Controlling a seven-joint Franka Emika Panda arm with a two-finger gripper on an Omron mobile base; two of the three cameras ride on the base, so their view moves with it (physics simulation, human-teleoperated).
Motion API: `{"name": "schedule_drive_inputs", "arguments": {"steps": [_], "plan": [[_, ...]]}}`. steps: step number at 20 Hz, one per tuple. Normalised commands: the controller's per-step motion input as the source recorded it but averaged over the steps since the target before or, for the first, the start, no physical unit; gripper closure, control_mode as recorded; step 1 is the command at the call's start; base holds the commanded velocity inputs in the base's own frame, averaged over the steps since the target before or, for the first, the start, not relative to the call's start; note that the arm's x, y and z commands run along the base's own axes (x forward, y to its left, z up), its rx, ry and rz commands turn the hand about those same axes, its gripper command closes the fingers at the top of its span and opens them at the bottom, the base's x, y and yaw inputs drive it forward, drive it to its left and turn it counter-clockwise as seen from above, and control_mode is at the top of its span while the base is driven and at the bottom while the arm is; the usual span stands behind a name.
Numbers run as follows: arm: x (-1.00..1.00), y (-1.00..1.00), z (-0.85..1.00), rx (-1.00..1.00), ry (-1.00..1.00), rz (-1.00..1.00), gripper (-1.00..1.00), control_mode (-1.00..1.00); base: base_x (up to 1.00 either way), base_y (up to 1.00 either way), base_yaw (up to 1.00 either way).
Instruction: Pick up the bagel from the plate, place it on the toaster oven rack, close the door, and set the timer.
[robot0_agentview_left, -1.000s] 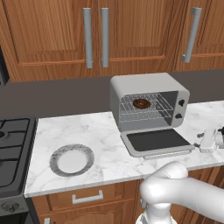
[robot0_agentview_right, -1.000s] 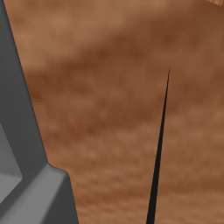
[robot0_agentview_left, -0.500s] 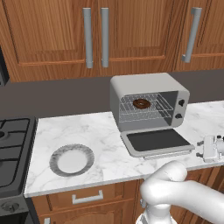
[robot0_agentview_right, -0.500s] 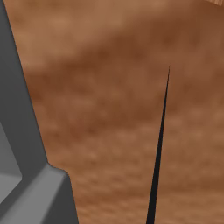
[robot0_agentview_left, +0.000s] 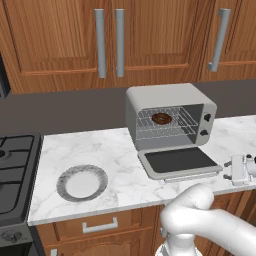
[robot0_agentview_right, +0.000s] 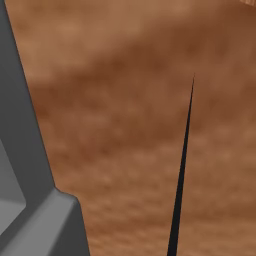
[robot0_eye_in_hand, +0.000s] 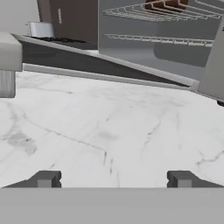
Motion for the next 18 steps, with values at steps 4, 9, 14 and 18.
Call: {"name": "schedule_drive_inputs", "arguments": {"steps": [4,9,14,18], "plan": [[-0.02,0.35,-0.05,0.04,0.01,0.18,-1.0,-1.0,0.0,0.0,0.0],[-0.1,0.49,0.0,0.05,0.05,0.19,-1.0,-1.0,0.0,0.0,0.0],[-0.01,0.43,-0.07,0.01,0.03,0.11,-1.0,-1.0,0.0,0.0,0.0],[-0.01,0.38,-0.24,0.04,0.07,0.09,-1.0,-1.0,0.0,0.0,0.0]]}}
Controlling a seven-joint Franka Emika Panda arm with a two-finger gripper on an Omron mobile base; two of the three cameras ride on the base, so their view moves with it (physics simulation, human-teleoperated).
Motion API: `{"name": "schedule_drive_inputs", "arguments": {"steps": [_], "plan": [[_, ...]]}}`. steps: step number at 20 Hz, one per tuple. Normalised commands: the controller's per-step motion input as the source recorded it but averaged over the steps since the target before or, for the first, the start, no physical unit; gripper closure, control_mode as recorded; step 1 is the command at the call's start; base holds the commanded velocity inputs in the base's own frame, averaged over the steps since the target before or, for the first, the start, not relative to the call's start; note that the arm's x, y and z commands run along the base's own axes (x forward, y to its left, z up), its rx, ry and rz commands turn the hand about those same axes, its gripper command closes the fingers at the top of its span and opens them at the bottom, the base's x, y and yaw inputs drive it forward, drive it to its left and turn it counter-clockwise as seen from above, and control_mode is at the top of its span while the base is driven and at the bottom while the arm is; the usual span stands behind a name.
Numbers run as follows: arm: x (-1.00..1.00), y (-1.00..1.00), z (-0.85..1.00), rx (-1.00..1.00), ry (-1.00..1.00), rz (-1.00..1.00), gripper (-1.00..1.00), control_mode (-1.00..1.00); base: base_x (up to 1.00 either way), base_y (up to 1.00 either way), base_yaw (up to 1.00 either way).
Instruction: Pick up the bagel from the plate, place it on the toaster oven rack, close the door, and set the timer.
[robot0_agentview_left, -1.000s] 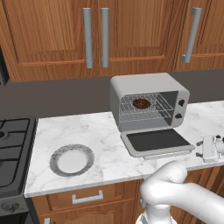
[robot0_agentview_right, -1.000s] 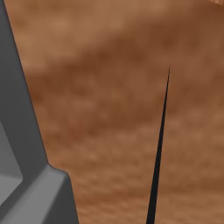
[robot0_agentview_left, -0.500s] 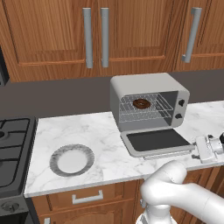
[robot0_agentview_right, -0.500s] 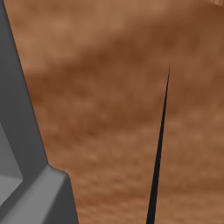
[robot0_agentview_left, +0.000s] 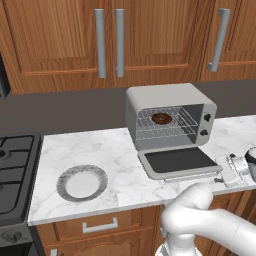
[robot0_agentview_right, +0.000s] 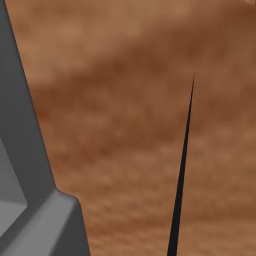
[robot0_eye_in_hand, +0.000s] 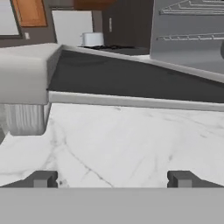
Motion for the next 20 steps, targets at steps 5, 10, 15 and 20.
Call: {"name": "schedule_drive_inputs", "arguments": {"steps": [5,10,15,20], "plan": [[-0.09,0.42,-0.24,0.09,0.08,0.07,-1.0,-1.0,0.0,0.0,0.0],[-0.33,0.63,-0.06,0.25,0.01,0.04,-1.0,-1.0,0.0,0.0,0.0],[-0.28,0.99,-0.06,0.3,0.0,0.0,-1.0,-1.0,0.0,0.0,0.0],[0.01,0.81,0.35,0.31,-0.1,0.0,-1.0,-1.0,0.0,0.0,0.0]]}}
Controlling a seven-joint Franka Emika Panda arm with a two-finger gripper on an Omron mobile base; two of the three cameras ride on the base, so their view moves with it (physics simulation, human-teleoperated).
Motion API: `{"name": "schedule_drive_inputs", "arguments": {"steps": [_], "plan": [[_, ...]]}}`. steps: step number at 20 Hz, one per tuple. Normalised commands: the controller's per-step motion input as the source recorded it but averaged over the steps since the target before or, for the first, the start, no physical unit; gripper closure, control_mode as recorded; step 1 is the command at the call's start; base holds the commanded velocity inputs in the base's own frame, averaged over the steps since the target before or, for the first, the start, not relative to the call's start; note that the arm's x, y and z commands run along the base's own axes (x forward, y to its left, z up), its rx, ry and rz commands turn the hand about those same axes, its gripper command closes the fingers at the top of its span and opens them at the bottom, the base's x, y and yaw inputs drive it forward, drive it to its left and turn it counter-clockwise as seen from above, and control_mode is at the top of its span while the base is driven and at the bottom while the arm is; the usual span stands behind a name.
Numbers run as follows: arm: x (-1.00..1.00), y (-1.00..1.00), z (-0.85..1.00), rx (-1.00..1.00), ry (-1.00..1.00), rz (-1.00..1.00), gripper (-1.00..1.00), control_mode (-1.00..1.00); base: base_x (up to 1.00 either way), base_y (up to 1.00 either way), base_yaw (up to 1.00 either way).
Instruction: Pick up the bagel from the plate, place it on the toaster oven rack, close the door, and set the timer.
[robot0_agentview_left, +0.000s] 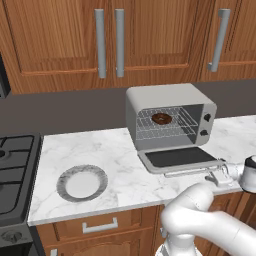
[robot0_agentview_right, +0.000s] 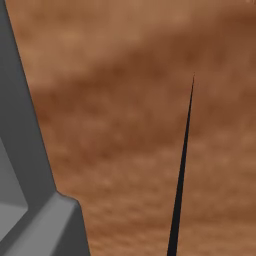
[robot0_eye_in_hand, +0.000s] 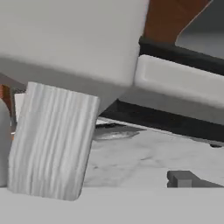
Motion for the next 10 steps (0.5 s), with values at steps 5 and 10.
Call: {"name": "schedule_drive_inputs", "arguments": {"steps": [5,10], "plan": [[0.44,0.76,0.84,0.19,-0.04,-0.05,-1.0,-1.0,0.0,0.0,0.0],[0.71,0.63,0.9,0.11,0.0,-0.14,-1.0,-1.0,0.0,0.0,0.0]]}}
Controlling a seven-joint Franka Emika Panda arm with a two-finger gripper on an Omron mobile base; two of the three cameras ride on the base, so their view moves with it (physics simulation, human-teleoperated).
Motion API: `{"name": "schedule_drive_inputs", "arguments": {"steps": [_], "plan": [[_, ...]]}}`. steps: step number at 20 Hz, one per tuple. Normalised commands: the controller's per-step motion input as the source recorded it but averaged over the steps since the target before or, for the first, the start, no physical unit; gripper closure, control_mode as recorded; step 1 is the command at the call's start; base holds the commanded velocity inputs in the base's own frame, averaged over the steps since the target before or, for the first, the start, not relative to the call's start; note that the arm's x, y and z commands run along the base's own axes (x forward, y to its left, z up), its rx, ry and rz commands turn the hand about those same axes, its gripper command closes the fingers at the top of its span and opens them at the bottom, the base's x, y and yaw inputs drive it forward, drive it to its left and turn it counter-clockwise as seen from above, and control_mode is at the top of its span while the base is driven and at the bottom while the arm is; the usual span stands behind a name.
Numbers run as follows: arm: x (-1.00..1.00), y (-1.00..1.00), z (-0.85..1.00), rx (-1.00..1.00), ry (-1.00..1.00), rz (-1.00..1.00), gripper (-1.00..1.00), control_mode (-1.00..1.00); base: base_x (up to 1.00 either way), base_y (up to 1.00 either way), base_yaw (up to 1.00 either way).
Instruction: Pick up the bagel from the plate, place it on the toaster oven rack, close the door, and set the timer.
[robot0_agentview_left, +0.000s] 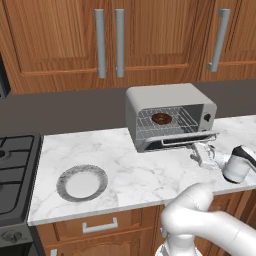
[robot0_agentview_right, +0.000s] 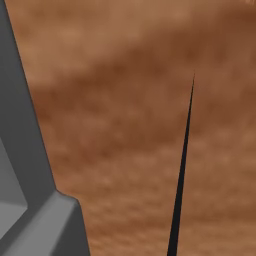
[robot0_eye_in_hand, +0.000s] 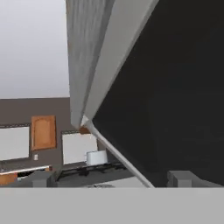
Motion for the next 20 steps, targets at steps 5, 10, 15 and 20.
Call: {"name": "schedule_drive_inputs", "arguments": {"steps": [5,10,15,20], "plan": [[0.73,0.15,0.89,0.12,0.13,-0.19,-1.0,-1.0,0.0,0.0,0.0],[0.68,0.0,0.64,0.09,0.38,-0.23,-1.0,-1.0,0.0,0.0,0.0],[0.67,0.0,0.41,0.0,0.5,-0.24,-1.0,-1.0,0.0,0.0,0.0],[0.48,-0.01,0.09,0.0,0.29,-0.23,-1.0,-1.0,0.0,0.0,0.0]]}}
